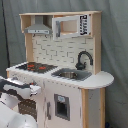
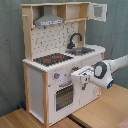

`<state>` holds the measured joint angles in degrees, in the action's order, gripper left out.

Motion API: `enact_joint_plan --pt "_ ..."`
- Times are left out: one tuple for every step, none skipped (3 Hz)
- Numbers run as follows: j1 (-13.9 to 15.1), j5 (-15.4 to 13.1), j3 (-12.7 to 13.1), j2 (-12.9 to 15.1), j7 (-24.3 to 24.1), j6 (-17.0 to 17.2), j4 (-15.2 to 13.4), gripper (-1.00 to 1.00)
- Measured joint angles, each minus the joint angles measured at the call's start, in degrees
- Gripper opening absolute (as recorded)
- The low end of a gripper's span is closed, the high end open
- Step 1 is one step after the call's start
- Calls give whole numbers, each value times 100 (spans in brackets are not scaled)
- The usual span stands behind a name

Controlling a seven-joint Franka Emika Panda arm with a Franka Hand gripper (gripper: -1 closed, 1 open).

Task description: Play with the kitchen

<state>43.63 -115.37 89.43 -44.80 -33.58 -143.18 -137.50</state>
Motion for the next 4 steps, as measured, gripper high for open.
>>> enact_joint_plan --pt "11 0 30 -5 580 56 -5 -100" --pt "14 103 31 -4 404 51 -1 -100" --pt "16 117 31 -3 352 50 -2 100" --pt "14 177 31 15 35 25 -2 100"
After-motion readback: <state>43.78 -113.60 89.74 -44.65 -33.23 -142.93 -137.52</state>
